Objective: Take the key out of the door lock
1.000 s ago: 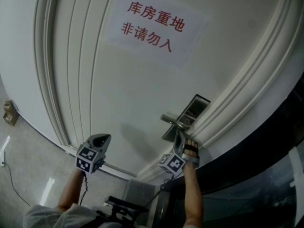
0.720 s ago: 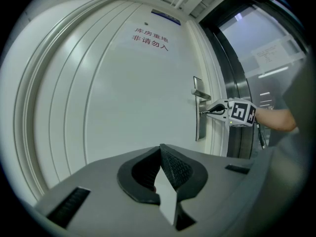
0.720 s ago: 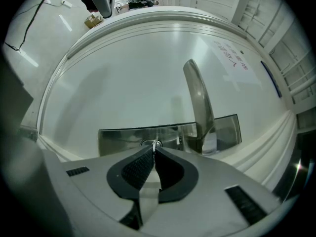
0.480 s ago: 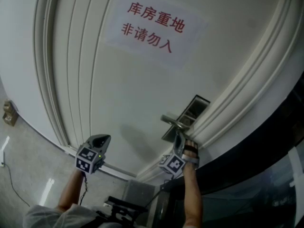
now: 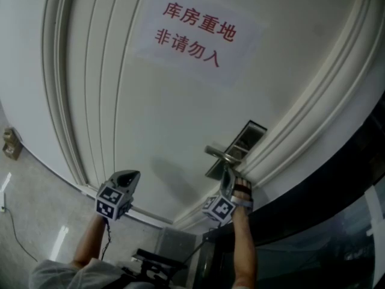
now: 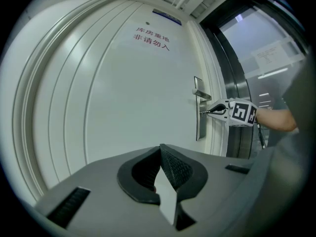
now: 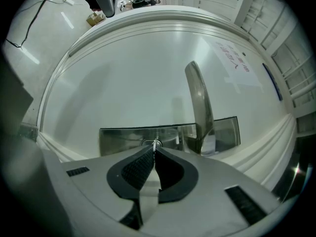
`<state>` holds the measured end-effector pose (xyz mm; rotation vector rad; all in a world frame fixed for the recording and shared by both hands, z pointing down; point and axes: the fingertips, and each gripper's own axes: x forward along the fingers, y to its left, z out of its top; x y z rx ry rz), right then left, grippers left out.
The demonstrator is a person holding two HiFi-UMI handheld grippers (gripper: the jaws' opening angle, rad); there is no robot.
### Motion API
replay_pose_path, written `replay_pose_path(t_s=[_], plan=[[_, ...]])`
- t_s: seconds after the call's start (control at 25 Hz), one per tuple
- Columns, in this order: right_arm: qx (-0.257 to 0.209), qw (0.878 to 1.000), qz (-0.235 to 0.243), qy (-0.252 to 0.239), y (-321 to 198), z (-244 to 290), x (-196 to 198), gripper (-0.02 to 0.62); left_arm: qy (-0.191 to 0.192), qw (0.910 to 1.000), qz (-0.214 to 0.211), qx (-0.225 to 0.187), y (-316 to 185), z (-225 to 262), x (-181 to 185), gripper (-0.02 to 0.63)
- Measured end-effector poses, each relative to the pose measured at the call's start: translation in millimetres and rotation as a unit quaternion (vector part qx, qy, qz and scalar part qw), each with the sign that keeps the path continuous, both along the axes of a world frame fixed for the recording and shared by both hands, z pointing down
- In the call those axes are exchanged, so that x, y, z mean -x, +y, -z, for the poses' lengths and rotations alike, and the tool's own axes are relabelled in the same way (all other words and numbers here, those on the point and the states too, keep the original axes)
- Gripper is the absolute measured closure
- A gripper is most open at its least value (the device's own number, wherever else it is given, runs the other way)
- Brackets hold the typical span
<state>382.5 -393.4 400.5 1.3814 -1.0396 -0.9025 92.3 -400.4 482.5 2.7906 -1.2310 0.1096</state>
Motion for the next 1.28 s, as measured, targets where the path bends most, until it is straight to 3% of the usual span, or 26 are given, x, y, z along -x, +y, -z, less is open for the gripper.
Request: replay_pose_path(t_s=[1.28], plan=[[0.014,0.999,-0.015,0.043,1.3,0.3,0.9,0.575,0.004,0.9999,-0.014,0.006,-6.8,-2.4,2.5,0.601]])
